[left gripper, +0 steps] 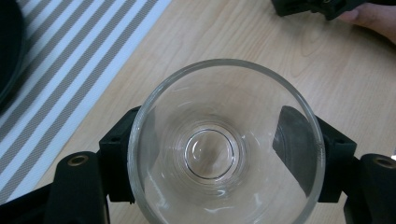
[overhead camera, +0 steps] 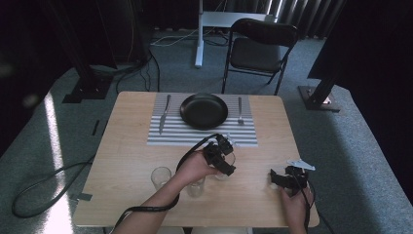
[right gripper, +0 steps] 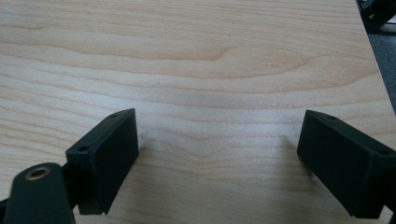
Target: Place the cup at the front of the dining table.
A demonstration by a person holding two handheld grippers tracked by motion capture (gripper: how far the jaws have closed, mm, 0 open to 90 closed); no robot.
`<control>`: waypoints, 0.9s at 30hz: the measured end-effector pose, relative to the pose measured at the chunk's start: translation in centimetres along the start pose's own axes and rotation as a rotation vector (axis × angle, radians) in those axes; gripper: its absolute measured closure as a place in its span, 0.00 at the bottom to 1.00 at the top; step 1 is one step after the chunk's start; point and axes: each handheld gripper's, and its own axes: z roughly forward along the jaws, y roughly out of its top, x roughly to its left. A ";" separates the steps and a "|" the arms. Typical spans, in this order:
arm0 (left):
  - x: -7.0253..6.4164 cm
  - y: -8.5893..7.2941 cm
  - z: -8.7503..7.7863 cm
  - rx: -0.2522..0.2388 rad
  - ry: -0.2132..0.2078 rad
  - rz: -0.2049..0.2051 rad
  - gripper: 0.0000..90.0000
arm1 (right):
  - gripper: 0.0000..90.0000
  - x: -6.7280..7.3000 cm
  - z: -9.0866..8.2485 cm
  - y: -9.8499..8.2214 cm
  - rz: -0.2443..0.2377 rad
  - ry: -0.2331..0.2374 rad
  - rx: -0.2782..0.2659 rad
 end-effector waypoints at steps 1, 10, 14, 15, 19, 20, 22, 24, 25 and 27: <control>0.3 -0.1 -0.2 -0.007 0.001 -0.012 0.32 | 0.13 0.0 0.0 0.0 0.000 0.000 0.000; 1.4 -1.1 -1.3 -0.011 0.032 -0.029 0.32 | 0.13 0.0 0.0 0.0 0.000 0.000 0.000; 2.0 -1.5 -1.6 -0.010 0.043 -0.043 0.32 | 0.13 0.0 0.0 0.0 0.000 0.000 0.000; 2.2 -1.6 -1.7 -0.010 0.043 -0.046 0.32 | 0.13 0.0 0.0 0.0 0.000 0.000 0.000; 3.0 -2.1 -1.9 -0.004 0.055 -0.068 0.32 | 0.13 0.0 0.0 0.0 0.000 0.000 0.000; 3.0 -2.1 -1.9 -0.004 0.055 -0.068 0.32 | 0.13 0.0 0.0 0.0 0.000 0.000 0.000; 3.4 -2.5 -2.1 -0.007 0.059 -0.081 0.32 | 0.13 0.0 0.0 0.0 -0.001 0.000 0.000; 3.7 -2.8 -2.3 -0.004 0.065 -0.087 0.32 | 0.13 0.0 0.0 0.0 -0.001 0.000 0.000; 3.8 -2.9 -2.4 -0.004 0.069 -0.092 0.32 | 0.13 0.0 0.0 0.0 -0.001 0.000 0.000; 4.1 -3.2 -2.6 0.003 0.077 -0.092 0.32 | 0.13 0.0 0.0 0.0 -0.001 0.000 0.000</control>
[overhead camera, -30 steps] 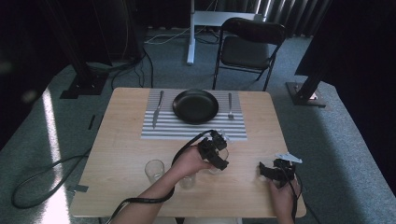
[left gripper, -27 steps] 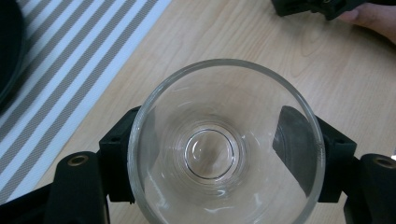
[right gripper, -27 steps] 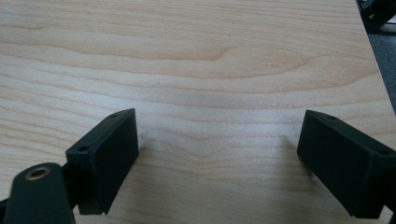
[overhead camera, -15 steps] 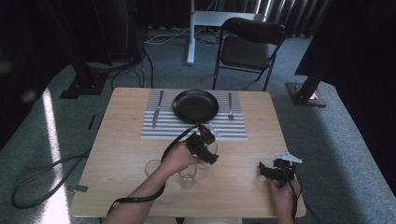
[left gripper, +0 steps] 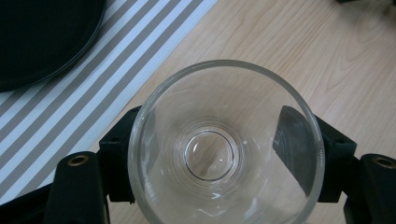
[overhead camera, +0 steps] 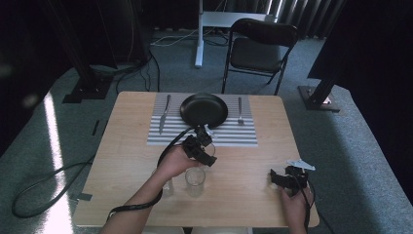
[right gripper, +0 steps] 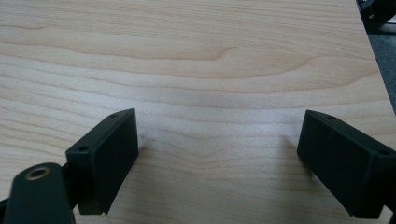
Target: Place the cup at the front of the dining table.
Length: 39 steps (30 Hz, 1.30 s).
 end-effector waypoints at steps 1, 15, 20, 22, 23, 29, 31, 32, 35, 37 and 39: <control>0.2 -0.2 -0.1 0.001 0.006 -0.005 0.32 | 0.13 0.0 0.0 0.0 0.000 0.000 0.000; 2.6 -2.6 -1.5 0.014 0.045 -0.056 0.32 | 0.13 0.0 0.0 0.0 0.002 0.001 0.001; 3.4 -3.5 -1.6 0.024 0.053 -0.069 0.32 | 0.13 0.0 0.0 0.0 0.001 0.000 0.001; 3.8 -3.9 -1.6 0.027 0.056 -0.080 0.32 | 0.13 0.0 0.0 0.0 0.001 0.000 0.001; 4.0 -4.1 -1.7 0.029 0.056 -0.082 0.32 | 0.13 0.0 0.0 0.0 0.001 0.000 0.001; 5.4 -5.4 -2.0 0.038 0.080 -0.125 0.32 | 0.13 0.0 0.0 0.0 0.001 0.000 0.001; 5.9 -5.8 -2.0 0.043 0.082 -0.135 0.32 | 0.13 0.0 0.0 0.0 0.001 0.000 0.001; 6.1 -5.9 -2.1 0.045 0.081 -0.143 0.32 | 0.13 0.0 0.0 0.0 0.001 0.000 0.001; 6.6 -6.2 -2.1 0.045 0.094 -0.156 0.32 | 0.13 0.0 0.0 0.0 0.001 0.000 0.001; 7.0 -6.4 -2.2 0.048 0.103 -0.162 0.32 | 0.13 0.0 0.0 0.0 0.001 0.000 0.001; 7.3 -6.4 -2.2 0.046 0.106 -0.173 0.32 | 0.13 0.0 0.0 0.0 0.000 0.000 0.001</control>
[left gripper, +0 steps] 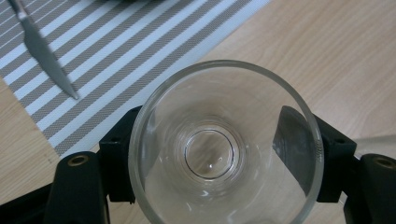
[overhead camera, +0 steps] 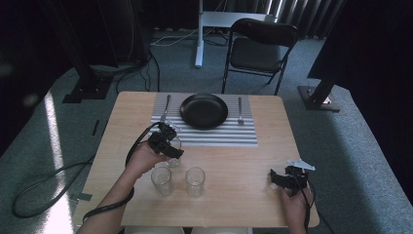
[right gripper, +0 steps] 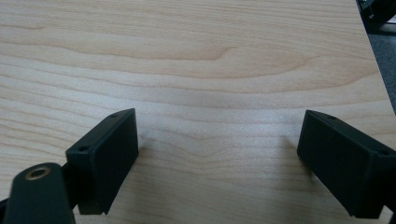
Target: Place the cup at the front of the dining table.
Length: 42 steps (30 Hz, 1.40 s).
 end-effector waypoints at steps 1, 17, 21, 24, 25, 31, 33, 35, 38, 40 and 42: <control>0.2 0.0 0.0 -0.006 0.003 -0.006 0.32 | 0.13 0.0 0.0 0.0 0.000 0.000 0.000; 2.4 2.6 0.2 -0.029 0.022 -0.050 0.32 | 0.13 0.0 0.0 0.0 0.000 0.000 0.000; 2.9 3.0 0.3 -0.045 0.017 -0.055 0.32 | 0.13 0.0 0.0 0.0 0.000 0.000 0.000; 3.3 3.5 0.8 -0.039 0.022 -0.057 0.32 | 0.13 0.0 0.0 0.0 0.000 0.000 0.000; 3.4 3.6 0.9 -0.032 0.024 -0.052 0.32 | 0.13 0.0 0.0 0.0 0.000 0.000 0.000; 4.2 4.3 0.9 -0.042 0.025 -0.061 0.32 | 0.13 0.0 0.0 0.0 0.000 0.000 0.000; 4.5 4.5 1.0 -0.042 0.035 -0.062 0.32 | 0.13 0.0 0.0 0.0 0.000 0.000 0.000; 4.8 4.7 1.1 -0.045 0.035 -0.071 0.32 | 0.13 0.0 0.0 0.0 0.000 0.000 0.000; 5.3 5.0 1.3 -0.045 0.027 -0.077 0.32 | 0.13 0.0 0.0 0.0 0.000 0.000 0.000; 5.5 5.3 1.5 -0.041 0.030 -0.084 0.32 | 0.13 0.0 0.0 0.0 0.000 0.000 0.000; 5.8 5.5 1.6 -0.044 0.035 -0.087 0.32 | 0.13 0.0 0.0 0.0 0.000 0.000 0.000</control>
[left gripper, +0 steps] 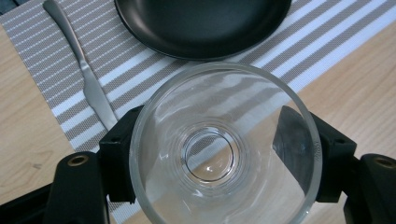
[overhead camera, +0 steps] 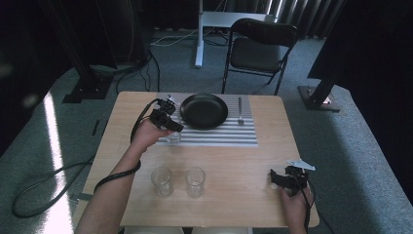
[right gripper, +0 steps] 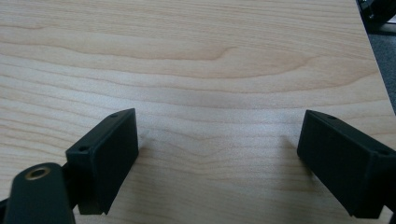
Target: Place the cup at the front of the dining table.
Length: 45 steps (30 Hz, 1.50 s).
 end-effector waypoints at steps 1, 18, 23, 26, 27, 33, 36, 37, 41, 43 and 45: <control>0.2 0.1 0.1 0.000 0.000 -0.006 0.32 | 0.13 0.0 0.0 0.0 0.000 0.000 0.000; 2.7 1.9 2.2 0.010 0.008 -0.046 0.32 | 0.13 0.0 0.0 0.0 0.000 0.000 0.000; 3.4 2.3 2.8 0.007 0.008 -0.059 0.32 | 0.13 0.0 0.0 0.0 0.000 0.000 0.000; 3.7 2.5 3.3 0.009 0.002 -0.059 0.32 | 0.13 0.0 0.0 0.0 0.000 0.000 0.000; 3.7 2.5 3.4 0.004 0.002 -0.057 0.32 | 0.13 0.0 0.0 0.0 0.000 0.000 0.000; 4.0 2.7 4.5 0.013 0.011 -0.071 0.32 | 0.13 0.0 0.0 0.0 -0.001 0.000 0.000; 4.4 2.6 5.0 0.019 0.006 -0.086 0.32 | 0.13 0.0 0.0 0.0 -0.001 0.000 0.000; 4.5 2.5 5.1 0.020 0.007 -0.091 0.32 | 0.13 0.0 0.0 0.0 0.000 0.000 0.000; 4.6 2.2 5.9 0.044 -0.008 -0.088 0.32 | 0.13 0.0 0.0 0.0 0.000 0.000 0.000; 4.5 2.0 6.1 0.025 -0.009 -0.088 0.32 | 0.13 0.0 0.0 0.0 0.000 0.000 0.000; 4.6 1.9 6.2 0.009 -0.010 -0.103 0.32 | 0.13 0.0 0.0 0.0 0.000 0.000 0.000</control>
